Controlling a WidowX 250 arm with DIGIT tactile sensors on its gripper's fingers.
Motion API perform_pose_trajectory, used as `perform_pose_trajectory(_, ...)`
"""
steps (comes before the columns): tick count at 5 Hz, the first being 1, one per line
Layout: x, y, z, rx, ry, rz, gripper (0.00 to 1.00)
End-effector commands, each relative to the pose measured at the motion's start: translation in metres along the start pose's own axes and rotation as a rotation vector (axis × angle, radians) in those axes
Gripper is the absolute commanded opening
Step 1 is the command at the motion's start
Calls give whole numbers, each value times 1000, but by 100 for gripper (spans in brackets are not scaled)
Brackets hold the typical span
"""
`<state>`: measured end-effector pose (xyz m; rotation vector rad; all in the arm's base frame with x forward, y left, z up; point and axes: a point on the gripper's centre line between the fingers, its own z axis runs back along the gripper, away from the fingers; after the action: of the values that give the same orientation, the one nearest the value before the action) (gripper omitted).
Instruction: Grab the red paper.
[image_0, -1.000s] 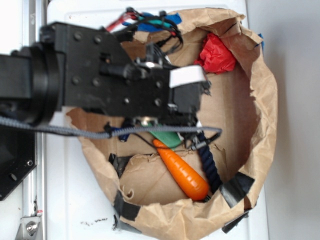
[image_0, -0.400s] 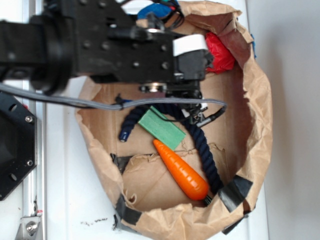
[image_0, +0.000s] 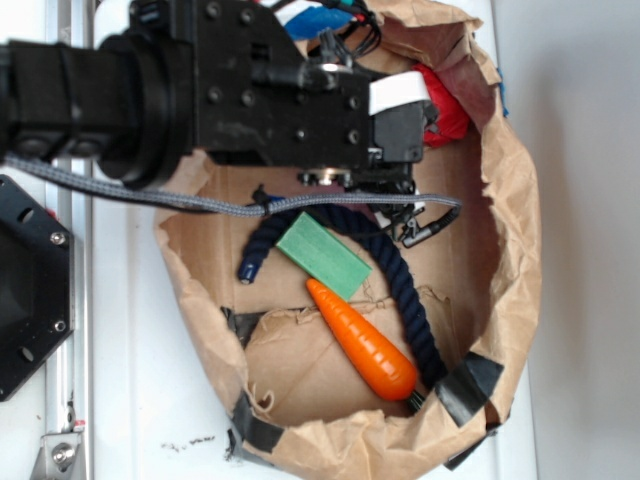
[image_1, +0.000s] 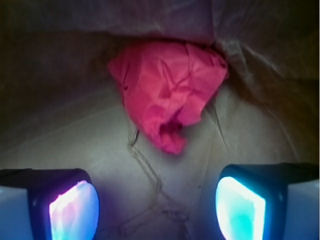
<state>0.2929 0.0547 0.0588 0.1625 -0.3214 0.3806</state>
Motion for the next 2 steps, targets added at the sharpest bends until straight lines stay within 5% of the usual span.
perform_pose_trajectory(1, 13, -8, 13, -13, -95, -8, 100)
perform_pose_trajectory(2, 14, -8, 13, -8, -101, -13, 100)
